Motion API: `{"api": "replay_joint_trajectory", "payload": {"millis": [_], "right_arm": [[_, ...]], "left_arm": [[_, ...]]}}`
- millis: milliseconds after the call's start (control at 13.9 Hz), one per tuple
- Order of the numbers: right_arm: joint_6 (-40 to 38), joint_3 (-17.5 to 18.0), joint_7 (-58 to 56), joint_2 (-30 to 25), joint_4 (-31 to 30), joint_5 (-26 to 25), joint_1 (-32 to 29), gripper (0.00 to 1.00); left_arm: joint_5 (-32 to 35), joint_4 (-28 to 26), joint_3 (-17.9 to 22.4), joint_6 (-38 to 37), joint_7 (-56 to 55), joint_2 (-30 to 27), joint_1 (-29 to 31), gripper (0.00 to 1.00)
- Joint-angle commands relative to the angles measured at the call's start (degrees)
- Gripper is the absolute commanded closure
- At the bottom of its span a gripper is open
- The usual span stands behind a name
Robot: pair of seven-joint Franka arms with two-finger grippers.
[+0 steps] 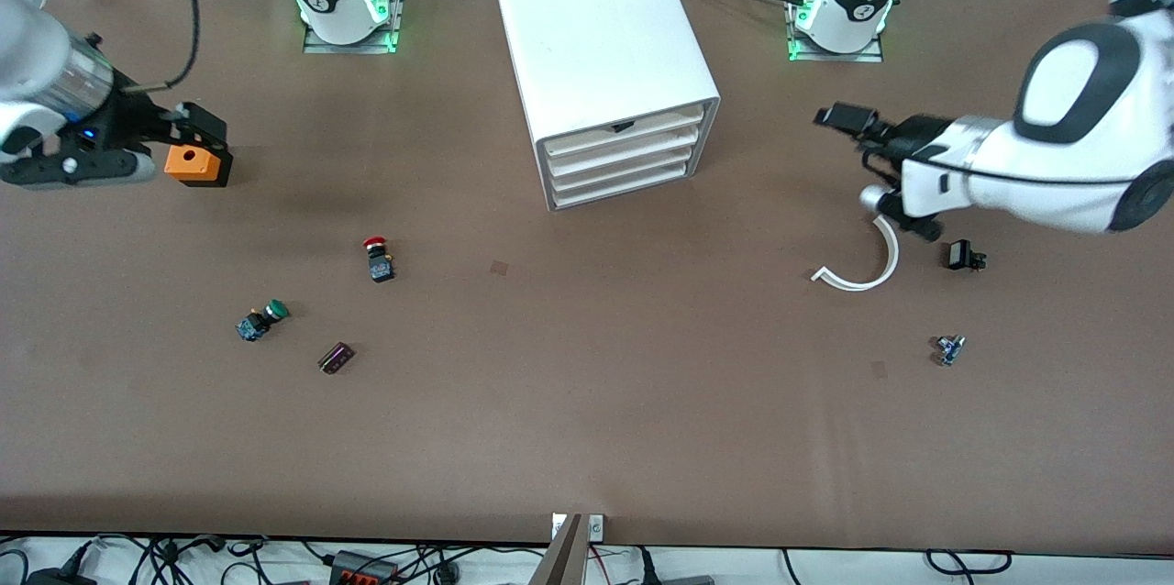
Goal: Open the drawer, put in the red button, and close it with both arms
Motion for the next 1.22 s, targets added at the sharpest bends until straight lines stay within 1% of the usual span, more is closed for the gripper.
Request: {"api": "replay_joint_trajectory", "payload": {"millis": [0, 72, 216, 360, 432, 504, 648, 720, 792, 936, 1008, 1080, 1152], "right_arm": [[2.6, -0.2, -0.2, 5.1, 1.8, 0.3, 0.5, 0.0], [3.0, -0.2, -0.2, 6.8, 2.0, 0.4, 1.0, 0.0], [2.8, -0.2, -0.2, 9.7, 3.3, 2.1, 2.4, 0.0], [2.9, -0.2, -0.1, 11.7, 4.6, 3.4, 3.4, 0.0], [2.9, -0.2, -0.2, 13.4, 5.0, 3.9, 4.1, 0.0], [3.1, -0.2, -0.2, 14.3, 5.4, 4.0, 4.2, 0.0], [3.5, -0.2, -0.3, 16.7, 6.0, 4.0, 4.9, 0.0], [3.4, -0.2, -0.5, 18.6, 6.5, 4.0, 5.5, 0.0], [3.4, -0.2, -0.9, 20.1, 7.4, 3.8, 6.1, 0.0], [3.9, -0.1, -3.3, 22.9, 7.4, 4.7, 6.6, 0.0], [4.9, -0.1, -4.5, 24.8, 7.4, 5.6, 7.5, 0.0], [5.6, -0.1, -5.2, 26.3, 7.0, 5.6, 8.4, 0.0], [5.6, -0.2, -5.4, 27.5, 6.9, 5.6, 9.6, 0.0]], "left_arm": [[-10.7, -8.3, -0.7, 11.2, 12.7, 3.8, 0.3, 0.0], [-13.6, -10.0, -2.1, 14.2, 16.0, 5.5, 0.2, 0.0], [-18.9, -10.9, -3.4, 16.1, 25.2, 11.3, 0.1, 0.0], [-26.6, -12.7, -4.6, 16.3, 37.7, 15.7, 0.1, 0.1], [-28.8, -13.4, -5.6, 16.2, 40.2, 16.8, 0.0, 0.19], [-30.0, -14.5, -7.2, 16.1, 40.4, 17.1, 0.3, 0.26], [-33.7, -16.7, -8.9, 15.9, 40.6, 17.7, 0.1, 0.31], [-35.3, -17.4, -10.4, 15.9, 40.6, 18.1, 0.3, 0.34], [-35.9, -18.0, -10.9, 15.9, 40.6, 18.2, 0.4, 0.37], [-36.2, -18.2, -11.2, 15.6, 40.7, 18.7, 0.3, 0.47], [-36.4, -18.7, -12.1, 15.5, 40.7, 18.9, 0.4, 0.53], [-38.0, -19.4, -12.8, 15.6, 40.8, 19.1, 0.4, 0.54], [-38.5, -19.8, -12.9, 15.5, 41.2, 19.4, 0.2, 0.6]]}}
